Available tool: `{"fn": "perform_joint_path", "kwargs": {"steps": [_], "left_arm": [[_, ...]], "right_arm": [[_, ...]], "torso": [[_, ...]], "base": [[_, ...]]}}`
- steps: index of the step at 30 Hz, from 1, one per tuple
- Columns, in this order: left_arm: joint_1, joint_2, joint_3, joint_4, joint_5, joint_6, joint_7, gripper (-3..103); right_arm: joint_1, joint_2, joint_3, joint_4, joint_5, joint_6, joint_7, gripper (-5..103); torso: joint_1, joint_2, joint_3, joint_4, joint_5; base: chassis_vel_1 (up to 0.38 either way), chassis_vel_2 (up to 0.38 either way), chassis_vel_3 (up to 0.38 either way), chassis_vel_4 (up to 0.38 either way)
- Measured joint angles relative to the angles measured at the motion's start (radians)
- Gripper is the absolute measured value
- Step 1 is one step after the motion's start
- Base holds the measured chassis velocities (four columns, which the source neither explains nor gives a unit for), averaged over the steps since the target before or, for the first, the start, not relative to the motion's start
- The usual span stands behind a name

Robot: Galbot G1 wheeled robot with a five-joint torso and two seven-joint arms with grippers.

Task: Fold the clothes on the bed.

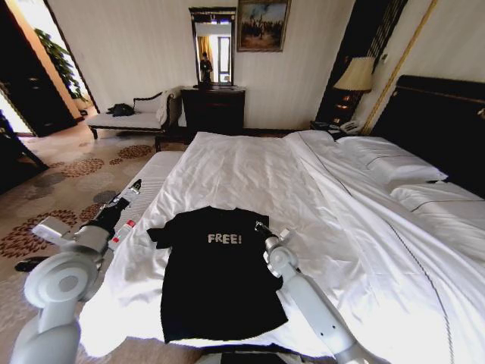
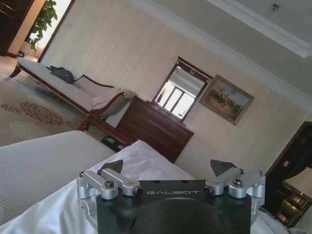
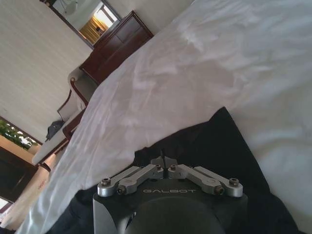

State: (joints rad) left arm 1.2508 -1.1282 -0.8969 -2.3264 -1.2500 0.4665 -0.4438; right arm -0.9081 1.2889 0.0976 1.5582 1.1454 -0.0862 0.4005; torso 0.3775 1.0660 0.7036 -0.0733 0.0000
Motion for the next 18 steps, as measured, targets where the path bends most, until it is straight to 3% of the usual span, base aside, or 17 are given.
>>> {"fn": "perform_joint_path", "kwargs": {"steps": [15,18], "left_arm": [[0.0,-0.005,0.012,0.036,0.022,-0.001,0.002,100],[0.0,-0.009,0.018,0.06,0.026,-0.001,0.002,100]], "right_arm": [[-0.01,0.024,-0.022,-0.001,-0.047,0.012,-0.028,2],[-0.035,0.012,0.012,0.074,-0.019,0.04,-0.065,18]], "torso": [[0.0,0.0,0.0,0.0001,0.0002],[0.0,0.0,0.0,0.0,0.0001]], "base": [[0.0,0.0,0.0,0.0],[0.0,0.0,0.0,0.0]]}}
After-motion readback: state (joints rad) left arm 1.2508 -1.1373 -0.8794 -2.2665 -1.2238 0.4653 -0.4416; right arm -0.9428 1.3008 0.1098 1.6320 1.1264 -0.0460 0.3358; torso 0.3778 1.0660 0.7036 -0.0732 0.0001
